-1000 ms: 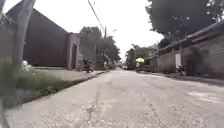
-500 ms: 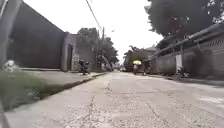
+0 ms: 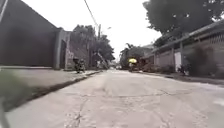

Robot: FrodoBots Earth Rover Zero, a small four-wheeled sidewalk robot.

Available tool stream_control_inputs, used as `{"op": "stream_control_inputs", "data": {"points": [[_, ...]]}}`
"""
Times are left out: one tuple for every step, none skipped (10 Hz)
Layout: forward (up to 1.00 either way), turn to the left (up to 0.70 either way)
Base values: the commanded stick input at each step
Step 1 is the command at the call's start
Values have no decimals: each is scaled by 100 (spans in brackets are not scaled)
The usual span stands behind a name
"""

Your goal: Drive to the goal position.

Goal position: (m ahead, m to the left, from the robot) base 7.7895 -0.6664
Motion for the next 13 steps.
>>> {"op": "stream_control_inputs", "data": {"points": [[100, -1], [100, -3], [100, -1], [100, -11], [100, -15], [100, 0], [100, -7], [100, -21], [100, -7], [100, -10], [100, -24], [100, -11], [100, -17]]}}
